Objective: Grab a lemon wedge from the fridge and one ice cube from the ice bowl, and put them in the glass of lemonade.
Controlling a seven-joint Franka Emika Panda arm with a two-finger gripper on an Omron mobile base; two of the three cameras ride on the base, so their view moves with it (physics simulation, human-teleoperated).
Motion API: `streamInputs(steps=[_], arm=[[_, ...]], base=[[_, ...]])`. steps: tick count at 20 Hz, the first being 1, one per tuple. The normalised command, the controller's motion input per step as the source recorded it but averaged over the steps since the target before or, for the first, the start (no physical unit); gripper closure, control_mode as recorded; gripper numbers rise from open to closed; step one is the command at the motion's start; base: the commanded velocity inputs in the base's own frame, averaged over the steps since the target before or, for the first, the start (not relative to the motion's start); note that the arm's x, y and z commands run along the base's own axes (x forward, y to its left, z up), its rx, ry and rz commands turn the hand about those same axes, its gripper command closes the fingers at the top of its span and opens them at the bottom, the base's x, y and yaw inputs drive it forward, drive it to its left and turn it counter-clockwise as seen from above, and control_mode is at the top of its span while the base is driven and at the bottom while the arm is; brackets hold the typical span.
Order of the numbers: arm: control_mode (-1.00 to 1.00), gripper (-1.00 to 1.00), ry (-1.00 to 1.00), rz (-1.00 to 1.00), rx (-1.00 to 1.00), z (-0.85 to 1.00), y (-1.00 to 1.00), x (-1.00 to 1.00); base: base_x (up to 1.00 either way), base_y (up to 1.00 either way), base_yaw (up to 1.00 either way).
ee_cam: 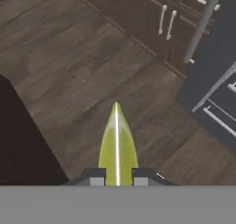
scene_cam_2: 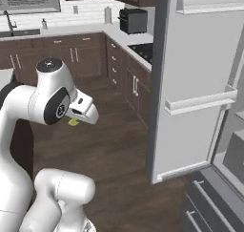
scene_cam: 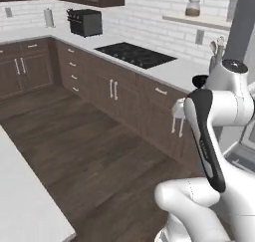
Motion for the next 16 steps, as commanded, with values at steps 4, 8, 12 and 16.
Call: streamInputs(steps=[4, 8, 12, 16], arm=[[1.00, 1.00, 0.00, 0.00, 0.00, 0.00, 0.00, 0.00], [1.00, 1.00, 0.00, 0.00, 0.00, 0.00, 0.00, 0.00], [1.00, 1.00, 0.00, 0.00, 0.00, 0.00, 0.00, 0.00], [1.00, 1.00, 0.00, 0.00, 0.00, 0.00, 0.00, 0.00]], base=[[1.00, -0.08, 0.41], [1.00, -0.32, 0.25], [1.00, -0.21, 0.02], [1.00, -0.01, -0.22]])
